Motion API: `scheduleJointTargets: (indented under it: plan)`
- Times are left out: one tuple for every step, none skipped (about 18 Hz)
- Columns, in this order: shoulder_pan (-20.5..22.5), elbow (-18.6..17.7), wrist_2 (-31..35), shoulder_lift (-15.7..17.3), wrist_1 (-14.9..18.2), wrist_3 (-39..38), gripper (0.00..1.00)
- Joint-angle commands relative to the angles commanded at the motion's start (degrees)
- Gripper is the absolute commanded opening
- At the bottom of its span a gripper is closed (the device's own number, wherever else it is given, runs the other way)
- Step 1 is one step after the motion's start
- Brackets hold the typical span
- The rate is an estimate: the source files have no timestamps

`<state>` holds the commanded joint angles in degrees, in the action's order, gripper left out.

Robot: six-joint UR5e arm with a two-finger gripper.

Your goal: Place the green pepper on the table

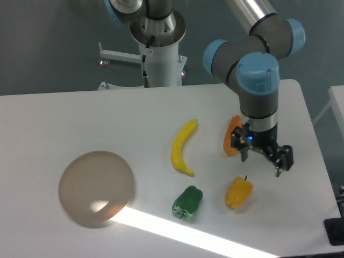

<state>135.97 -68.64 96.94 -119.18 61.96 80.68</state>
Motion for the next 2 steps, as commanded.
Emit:
scheduleJointTargets:
  plan:
    - [0.0, -0.09, 0.0, 0.0, 0.0, 0.1, 1.0]
    - [0.09, -0.09, 0.0, 0.09, 0.0, 0.1, 1.0]
